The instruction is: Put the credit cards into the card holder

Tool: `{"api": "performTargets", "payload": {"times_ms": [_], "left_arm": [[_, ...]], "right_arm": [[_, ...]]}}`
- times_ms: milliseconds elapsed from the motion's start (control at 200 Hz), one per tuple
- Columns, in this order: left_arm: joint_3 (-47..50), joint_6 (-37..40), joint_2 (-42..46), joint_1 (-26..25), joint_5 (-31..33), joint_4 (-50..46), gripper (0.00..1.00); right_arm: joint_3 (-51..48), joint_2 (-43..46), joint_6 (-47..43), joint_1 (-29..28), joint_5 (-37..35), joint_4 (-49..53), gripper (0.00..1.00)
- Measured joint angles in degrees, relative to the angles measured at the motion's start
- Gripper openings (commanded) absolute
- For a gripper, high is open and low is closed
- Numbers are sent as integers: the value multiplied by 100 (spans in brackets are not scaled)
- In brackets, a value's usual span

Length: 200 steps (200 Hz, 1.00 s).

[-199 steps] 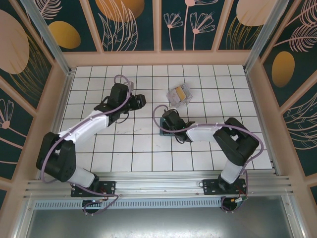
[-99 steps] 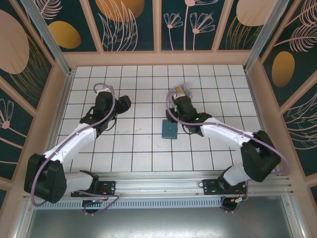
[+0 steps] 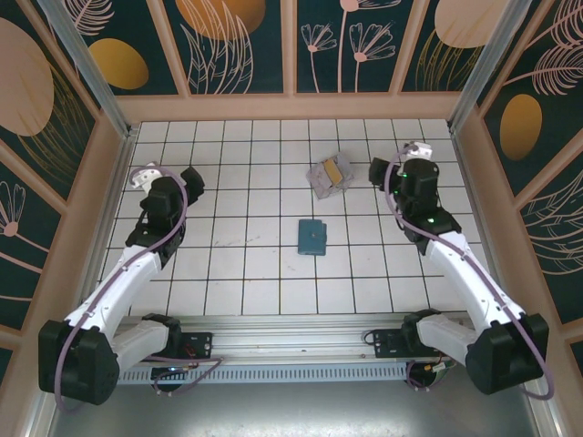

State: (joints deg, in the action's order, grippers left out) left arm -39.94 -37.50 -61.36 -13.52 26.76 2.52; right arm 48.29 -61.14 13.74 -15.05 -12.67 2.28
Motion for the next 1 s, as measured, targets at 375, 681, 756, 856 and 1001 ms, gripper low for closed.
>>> {"api": "performTargets", "payload": {"times_ms": [375, 681, 756, 856, 1001], "left_arm": [[2092, 1523, -317, 219, 1799, 3042, 99], [3051, 2706, -1757, 752, 1014, 6231, 99], [3136, 2861, -2059, 841, 540, 6605, 99], [3104, 3104, -2310, 876, -133, 7049, 99], [2975, 3244, -2566, 885, -647, 7200, 99]], "right_arm": [[-2035, 28, -487, 691, -1158, -2201, 99], [-3560, -592, -782, 1412, -870, -4492, 99], [-3818, -686, -863, 1541, -664, -4988, 99], [-3897, -892, -922, 1611, -363, -5541, 99], [-3895, -1410, -966, 1613, 94, -6264, 99]]}}
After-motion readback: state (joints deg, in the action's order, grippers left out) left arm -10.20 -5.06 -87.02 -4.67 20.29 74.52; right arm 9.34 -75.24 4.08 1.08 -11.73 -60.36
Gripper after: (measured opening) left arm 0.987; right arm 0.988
